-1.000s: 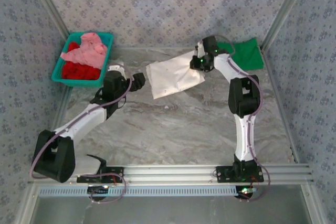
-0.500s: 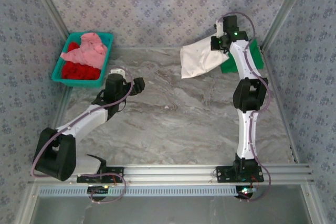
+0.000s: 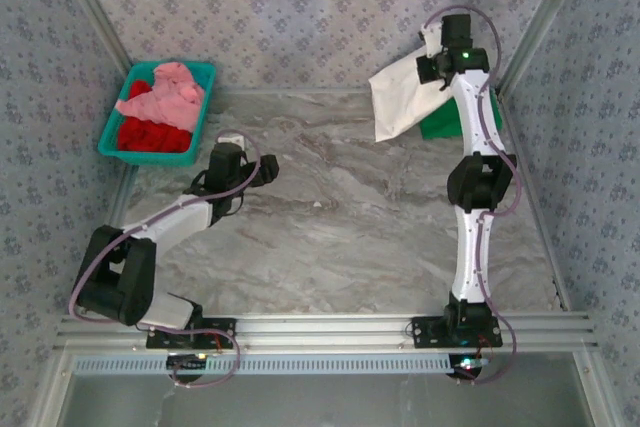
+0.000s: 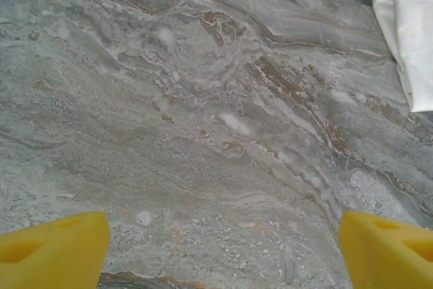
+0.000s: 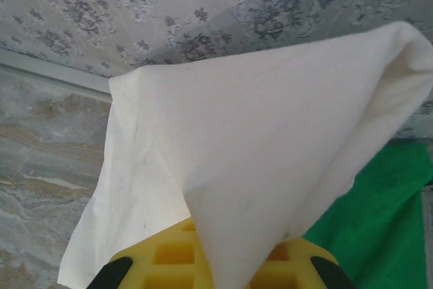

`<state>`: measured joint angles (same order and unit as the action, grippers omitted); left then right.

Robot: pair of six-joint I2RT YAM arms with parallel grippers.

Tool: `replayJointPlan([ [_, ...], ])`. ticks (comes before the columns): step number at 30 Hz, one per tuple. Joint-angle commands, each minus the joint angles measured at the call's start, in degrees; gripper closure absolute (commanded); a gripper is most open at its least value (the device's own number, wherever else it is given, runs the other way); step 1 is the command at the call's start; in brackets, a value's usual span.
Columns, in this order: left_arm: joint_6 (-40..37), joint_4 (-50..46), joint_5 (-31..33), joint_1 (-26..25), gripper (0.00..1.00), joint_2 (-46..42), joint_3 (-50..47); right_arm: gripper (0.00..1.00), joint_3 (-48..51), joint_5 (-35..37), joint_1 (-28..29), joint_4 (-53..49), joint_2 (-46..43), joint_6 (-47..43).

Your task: Fold and stack the t-shirts

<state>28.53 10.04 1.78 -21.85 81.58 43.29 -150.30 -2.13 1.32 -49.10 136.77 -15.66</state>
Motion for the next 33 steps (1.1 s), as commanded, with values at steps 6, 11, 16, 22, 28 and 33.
replayJointPlan([
  [6,-1.3,-0.6,-0.4,0.3,0.12,0.6,1.5,1.0,-3.5,0.9,-3.9,2.8,-2.2,-5.9],
  [11,-0.9,-0.4,0.0,0.3,0.11,0.6,1.3,1.0,-3.9,-0.9,-6.1,2.3,-2.3,-8.1],
  [16,-1.1,-0.6,-0.3,0.3,0.11,1.2,2.0,1.0,-3.4,1.5,-7.3,3.6,-1.2,-10.4],
  [22,-1.0,-1.2,-1.0,0.3,0.11,2.5,2.9,1.0,-0.6,6.0,-9.2,8.0,0.5,-11.5],
  [28,-1.5,-2.0,-0.8,0.3,0.11,3.3,3.8,1.0,6.5,7.4,-11.3,15.7,0.2,-10.9],
  [33,-1.8,-2.7,-1.4,0.3,0.11,4.3,5.0,1.0,10.3,10.8,-13.0,22.4,1.7,-10.7],
])
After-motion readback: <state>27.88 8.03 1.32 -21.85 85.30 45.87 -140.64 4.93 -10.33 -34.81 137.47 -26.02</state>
